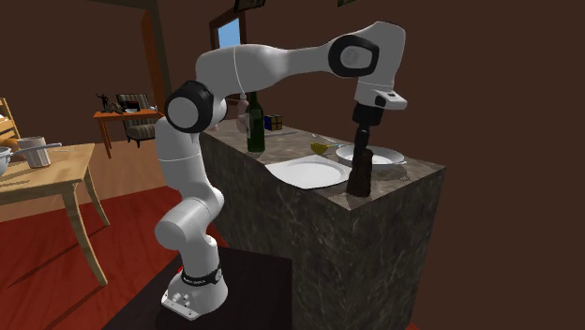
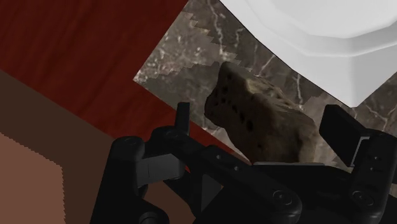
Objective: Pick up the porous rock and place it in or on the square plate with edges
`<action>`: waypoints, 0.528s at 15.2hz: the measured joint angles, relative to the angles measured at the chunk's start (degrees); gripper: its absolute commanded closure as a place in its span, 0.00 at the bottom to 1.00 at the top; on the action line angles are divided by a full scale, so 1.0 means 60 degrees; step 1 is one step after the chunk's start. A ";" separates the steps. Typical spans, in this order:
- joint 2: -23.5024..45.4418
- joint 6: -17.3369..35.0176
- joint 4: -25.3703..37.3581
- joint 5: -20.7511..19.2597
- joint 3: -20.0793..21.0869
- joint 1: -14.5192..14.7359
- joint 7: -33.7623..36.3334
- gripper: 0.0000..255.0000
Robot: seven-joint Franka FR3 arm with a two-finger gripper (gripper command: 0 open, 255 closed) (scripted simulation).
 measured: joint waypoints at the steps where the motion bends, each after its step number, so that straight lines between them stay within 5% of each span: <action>1: -0.0005 0.0017 -0.0021 0.0000 0.0000 0.0000 -0.0002 0.00; 5: -0.0008 0.0031 -0.0036 0.0001 0.0000 0.0000 -0.0002 0.00; 6: -0.0008 0.0031 -0.0036 0.0001 0.0000 0.0000 -0.0002 1.00; 8: -0.0014 0.0034 -0.0028 0.0007 0.0005 0.0004 -0.0003 1.00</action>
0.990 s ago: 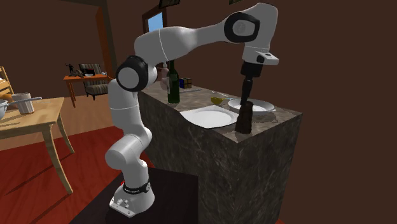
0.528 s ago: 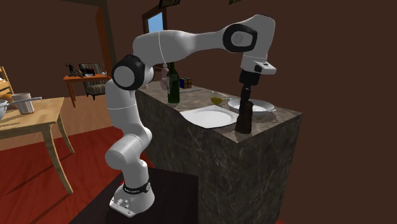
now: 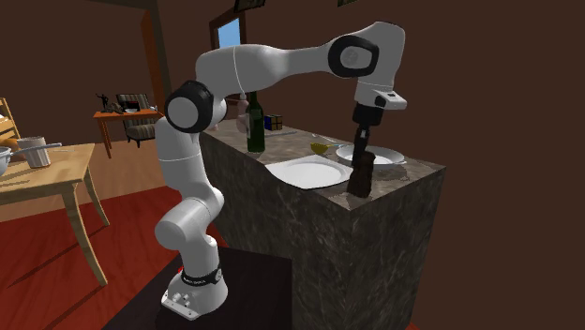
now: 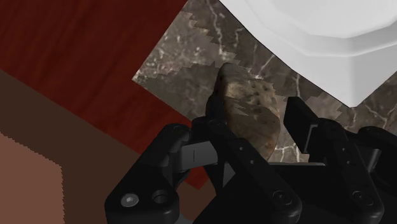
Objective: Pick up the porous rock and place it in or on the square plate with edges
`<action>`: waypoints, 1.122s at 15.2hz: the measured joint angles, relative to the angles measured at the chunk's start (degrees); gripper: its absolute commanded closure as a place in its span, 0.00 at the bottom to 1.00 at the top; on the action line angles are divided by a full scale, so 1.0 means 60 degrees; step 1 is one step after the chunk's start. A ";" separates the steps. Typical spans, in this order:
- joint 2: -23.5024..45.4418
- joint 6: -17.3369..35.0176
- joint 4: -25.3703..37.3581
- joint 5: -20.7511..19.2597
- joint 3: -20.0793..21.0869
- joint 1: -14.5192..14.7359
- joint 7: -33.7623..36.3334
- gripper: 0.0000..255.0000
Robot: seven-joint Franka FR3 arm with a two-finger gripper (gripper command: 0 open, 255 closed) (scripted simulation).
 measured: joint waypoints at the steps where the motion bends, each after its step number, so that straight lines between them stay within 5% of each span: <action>1: -0.0004 0.0002 -0.0005 0.0000 -0.0001 -0.0001 -0.0001 1.00; 9: 0.0029 -0.0073 0.0096 -0.0006 -0.0001 -0.0002 0.0011 1.00; 17: 0.0559 -0.1192 0.1737 -0.0061 0.0017 0.0012 0.0173 1.00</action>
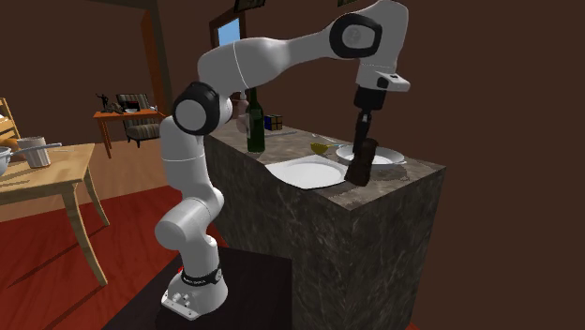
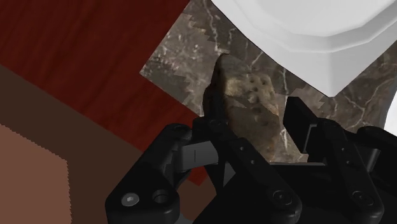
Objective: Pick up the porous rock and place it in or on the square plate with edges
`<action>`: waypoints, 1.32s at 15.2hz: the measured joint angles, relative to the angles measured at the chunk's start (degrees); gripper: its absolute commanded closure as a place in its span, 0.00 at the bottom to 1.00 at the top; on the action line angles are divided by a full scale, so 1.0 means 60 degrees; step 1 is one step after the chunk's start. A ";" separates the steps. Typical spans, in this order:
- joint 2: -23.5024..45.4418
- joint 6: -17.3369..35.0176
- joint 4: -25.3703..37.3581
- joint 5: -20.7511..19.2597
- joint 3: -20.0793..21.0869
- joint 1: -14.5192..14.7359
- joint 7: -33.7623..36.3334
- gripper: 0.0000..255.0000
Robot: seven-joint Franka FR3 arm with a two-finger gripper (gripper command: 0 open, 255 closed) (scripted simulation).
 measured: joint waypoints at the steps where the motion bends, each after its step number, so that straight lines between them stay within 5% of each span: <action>1: 0.0128 -0.0204 0.0334 -0.0012 0.0012 0.0012 0.0046 1.00; 10: 0.1149 -0.1741 0.2902 -0.0121 0.0104 0.0130 0.0368 1.00; 20: -0.0725 -0.1858 0.1388 0.0530 0.0778 0.0817 0.2027 1.00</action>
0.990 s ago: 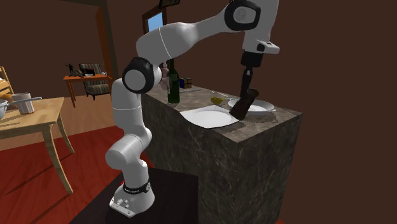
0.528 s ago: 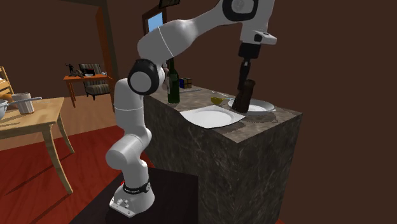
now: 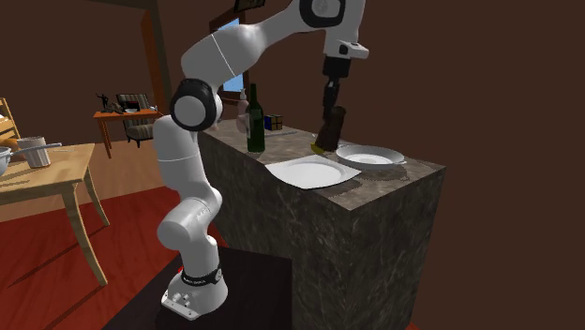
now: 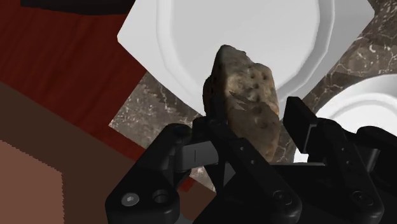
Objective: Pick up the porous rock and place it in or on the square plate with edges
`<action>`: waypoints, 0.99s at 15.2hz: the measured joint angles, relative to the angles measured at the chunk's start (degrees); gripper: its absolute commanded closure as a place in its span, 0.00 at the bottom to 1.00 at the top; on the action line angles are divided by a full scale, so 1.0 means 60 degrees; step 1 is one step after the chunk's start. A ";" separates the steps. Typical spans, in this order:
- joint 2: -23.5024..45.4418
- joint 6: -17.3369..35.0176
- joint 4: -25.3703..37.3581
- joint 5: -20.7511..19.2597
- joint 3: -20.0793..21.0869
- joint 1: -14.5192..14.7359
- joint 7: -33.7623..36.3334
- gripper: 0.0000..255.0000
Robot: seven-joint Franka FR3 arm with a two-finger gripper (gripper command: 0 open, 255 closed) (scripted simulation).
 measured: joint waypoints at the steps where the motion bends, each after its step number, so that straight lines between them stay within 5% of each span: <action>1: -0.0249 0.0054 -0.0275 0.0087 0.0052 0.0048 0.0130 1.00; 7: -0.0971 -0.0023 -0.0714 0.0514 0.0590 0.0444 0.1256 1.00; 15: -0.1923 0.1056 -0.2745 0.0671 0.0501 0.0447 0.0942 1.00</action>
